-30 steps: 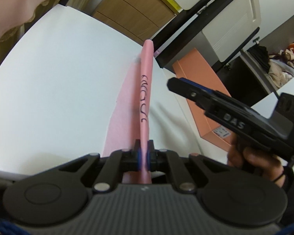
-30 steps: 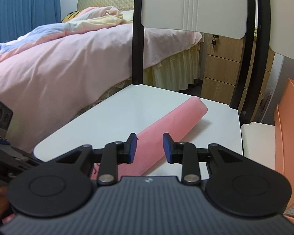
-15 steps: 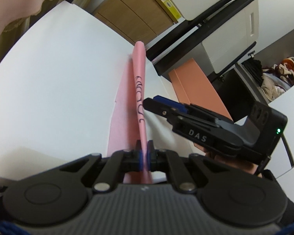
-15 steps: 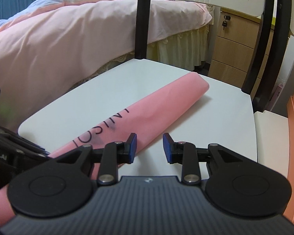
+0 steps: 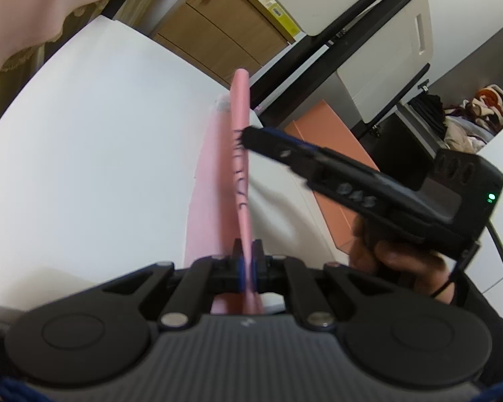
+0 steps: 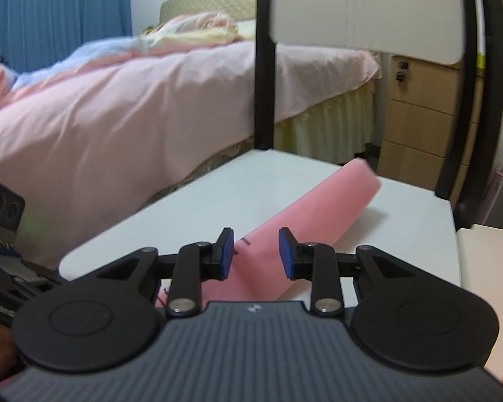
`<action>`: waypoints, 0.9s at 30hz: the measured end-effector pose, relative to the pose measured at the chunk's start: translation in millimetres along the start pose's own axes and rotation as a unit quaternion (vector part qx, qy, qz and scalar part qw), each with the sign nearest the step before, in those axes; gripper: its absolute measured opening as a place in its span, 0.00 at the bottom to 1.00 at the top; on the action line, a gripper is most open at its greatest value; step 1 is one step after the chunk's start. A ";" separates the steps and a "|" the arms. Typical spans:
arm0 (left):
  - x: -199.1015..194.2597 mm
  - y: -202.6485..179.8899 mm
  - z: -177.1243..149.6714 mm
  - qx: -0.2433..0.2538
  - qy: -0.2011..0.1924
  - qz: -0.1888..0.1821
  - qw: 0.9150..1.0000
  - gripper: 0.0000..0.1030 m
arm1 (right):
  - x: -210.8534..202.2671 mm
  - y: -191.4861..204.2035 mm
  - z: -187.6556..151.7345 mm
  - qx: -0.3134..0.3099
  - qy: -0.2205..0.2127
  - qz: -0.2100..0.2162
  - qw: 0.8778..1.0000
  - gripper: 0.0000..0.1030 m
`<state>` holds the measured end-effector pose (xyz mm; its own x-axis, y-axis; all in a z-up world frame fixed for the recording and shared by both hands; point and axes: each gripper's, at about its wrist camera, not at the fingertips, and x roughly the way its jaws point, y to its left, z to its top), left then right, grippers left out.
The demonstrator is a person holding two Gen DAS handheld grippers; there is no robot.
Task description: Fold shopping bag
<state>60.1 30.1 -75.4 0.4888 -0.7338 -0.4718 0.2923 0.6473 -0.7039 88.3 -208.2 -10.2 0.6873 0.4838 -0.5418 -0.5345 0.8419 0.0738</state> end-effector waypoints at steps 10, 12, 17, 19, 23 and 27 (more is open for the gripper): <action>-11.1 1.9 1.7 -0.010 -0.018 0.013 1.000 0.11 | 34.0 11.7 -1.6 -0.012 0.059 -0.003 0.998 0.31; -12.5 0.3 2.0 -0.007 -0.020 0.015 1.000 0.13 | 37.6 13.9 -1.7 -0.015 0.064 0.000 0.998 0.31; -21.2 -3.7 3.3 0.004 -0.035 0.023 0.999 0.37 | 42.8 22.5 -3.0 -0.045 0.070 -0.009 0.996 0.31; -25.0 -6.9 3.8 0.014 -0.040 0.034 0.999 0.39 | 42.9 22.4 -2.6 -0.045 0.072 -0.009 0.996 0.31; -29.3 -12.7 3.0 0.035 -0.043 0.053 0.997 0.39 | 41.0 21.3 -3.3 -0.042 0.074 -0.011 0.996 0.31; -40.5 -21.1 3.1 0.068 -0.071 0.087 0.991 0.45 | 38.5 23.0 -4.9 -0.048 0.075 -0.016 0.996 0.31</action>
<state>36.7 46.8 -39.8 0.6504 -0.5778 -0.4931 0.2970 0.7909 -0.5351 100.1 -171.4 -33.5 0.6265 0.4102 -0.6627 -0.5634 0.8259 -0.0215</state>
